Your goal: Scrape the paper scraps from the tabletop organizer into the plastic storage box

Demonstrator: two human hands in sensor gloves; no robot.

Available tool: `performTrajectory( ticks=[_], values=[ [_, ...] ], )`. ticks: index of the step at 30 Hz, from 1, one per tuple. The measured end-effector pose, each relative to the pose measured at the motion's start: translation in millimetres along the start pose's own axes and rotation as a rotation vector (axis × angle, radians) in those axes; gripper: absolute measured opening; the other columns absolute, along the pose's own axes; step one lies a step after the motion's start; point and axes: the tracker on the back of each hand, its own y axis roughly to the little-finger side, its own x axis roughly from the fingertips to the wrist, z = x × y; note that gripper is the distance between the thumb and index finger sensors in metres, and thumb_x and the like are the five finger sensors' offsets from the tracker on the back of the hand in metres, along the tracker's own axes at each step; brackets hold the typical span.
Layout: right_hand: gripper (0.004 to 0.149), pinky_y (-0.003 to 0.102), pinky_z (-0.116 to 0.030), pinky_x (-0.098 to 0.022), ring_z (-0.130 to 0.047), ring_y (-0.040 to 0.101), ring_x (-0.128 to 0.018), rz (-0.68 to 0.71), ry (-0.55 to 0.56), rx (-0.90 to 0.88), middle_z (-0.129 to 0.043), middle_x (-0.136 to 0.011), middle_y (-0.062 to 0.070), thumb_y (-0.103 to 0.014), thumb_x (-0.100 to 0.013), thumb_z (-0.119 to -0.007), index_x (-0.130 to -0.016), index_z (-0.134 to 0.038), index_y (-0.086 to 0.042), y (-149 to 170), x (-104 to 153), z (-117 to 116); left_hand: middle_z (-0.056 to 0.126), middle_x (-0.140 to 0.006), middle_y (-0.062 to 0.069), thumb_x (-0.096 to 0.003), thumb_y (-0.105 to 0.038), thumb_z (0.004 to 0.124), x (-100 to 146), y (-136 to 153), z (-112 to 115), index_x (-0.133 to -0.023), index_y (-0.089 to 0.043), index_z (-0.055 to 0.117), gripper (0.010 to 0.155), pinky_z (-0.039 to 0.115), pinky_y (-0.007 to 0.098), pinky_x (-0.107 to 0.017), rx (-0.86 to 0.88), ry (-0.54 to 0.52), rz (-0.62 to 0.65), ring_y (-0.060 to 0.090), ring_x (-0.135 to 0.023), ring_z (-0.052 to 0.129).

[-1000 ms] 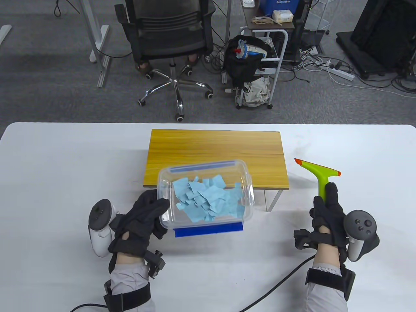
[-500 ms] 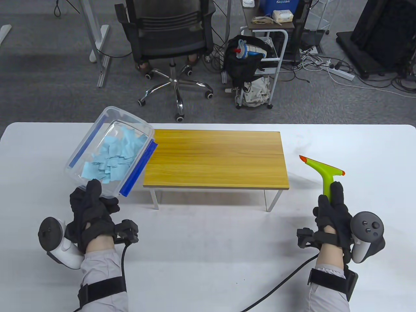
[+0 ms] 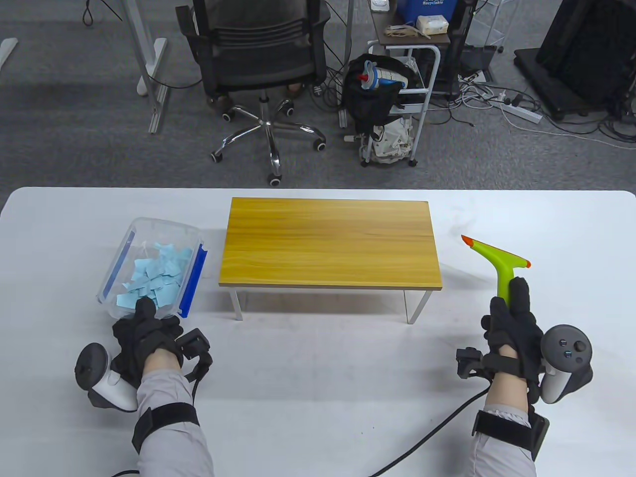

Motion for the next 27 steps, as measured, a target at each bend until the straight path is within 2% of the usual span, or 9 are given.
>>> performTrajectory(
  ticks=[6, 13, 17, 21, 24, 27],
  values=[
    [0.057, 0.045, -0.087, -0.021, -0.099, 0.038, -0.036, 0.002, 0.001, 0.001, -0.078, -0.078, 0.038, -0.024, -0.051, -0.081, -0.102, -0.06, -0.011, -0.3, 0.0, 0.7, 0.053, -0.087, 0.019, -0.0652, -0.044, 0.072, -7.7, 17.6, 8.6, -0.098, -0.009, 0.027, 0.066, 0.089, 0.033, -0.043, -0.013, -0.004, -0.105, 0.025, -0.057, 0.093],
    [0.057, 0.045, -0.087, -0.021, -0.099, 0.038, -0.036, 0.001, 0.002, 0.002, -0.078, -0.078, 0.038, -0.024, -0.051, -0.081, -0.102, -0.06, -0.011, -0.6, 0.1, 0.9, 0.053, -0.088, 0.021, -0.0651, -0.044, 0.072, -12.0, 29.5, 7.3, -0.098, -0.007, 0.027, 0.067, 0.091, 0.034, -0.045, -0.021, -0.018, -0.174, 0.026, -0.06, 0.094],
    [0.057, 0.045, -0.087, -0.021, -0.099, 0.038, -0.036, 0.004, 0.002, -0.001, -0.078, -0.078, 0.038, -0.024, -0.051, -0.081, -0.102, -0.06, -0.01, -0.9, 0.1, 0.7, 0.049, -0.092, 0.023, -0.0653, -0.043, 0.07, -11.8, 31.9, 4.4, -0.099, -0.005, 0.023, 0.07, 0.089, 0.038, -0.048, -0.012, 0.003, -0.219, 0.029, -0.064, 0.092],
    [0.057, 0.045, -0.087, -0.021, -0.099, 0.037, -0.036, 0.008, 0.002, -0.006, -0.078, -0.078, 0.038, -0.024, -0.051, -0.081, -0.102, -0.06, -0.01, -1.2, -0.4, 0.3, 0.041, -0.098, 0.029, -0.065, -0.041, 0.069, -8.6, 32.3, -1.4, -0.103, -0.002, 0.016, 0.076, 0.082, 0.045, -0.053, -0.042, 0.041, -0.261, 0.036, -0.074, 0.085],
    [0.057, 0.044, -0.087, -0.021, -0.099, 0.037, -0.036, 0.01, -0.003, -0.014, -0.078, -0.077, 0.038, -0.025, -0.051, -0.081, -0.102, -0.06, -0.01, -1.6, -0.8, -1.4, 0.028, -0.104, 0.032, -0.0664, -0.045, 0.066, -2.3, 32.0, -2.7, -0.104, -0.002, 0.003, 0.085, 0.074, 0.052, -0.061, -0.051, 0.12, -0.281, 0.045, -0.087, 0.071],
    [0.057, 0.044, -0.088, -0.021, -0.099, 0.037, -0.035, 0.016, -0.011, -0.001, -0.078, -0.077, 0.038, -0.025, -0.051, -0.081, -0.101, -0.06, -0.01, -2.7, -0.3, -4.4, 0.01, -0.106, 0.035, -0.0675, -0.051, 0.061, 7.0, 25.8, -0.3, -0.102, -0.006, -0.007, 0.089, 0.064, 0.058, -0.066, -0.09, 0.15, -0.252, 0.054, -0.096, 0.052]
  ],
)
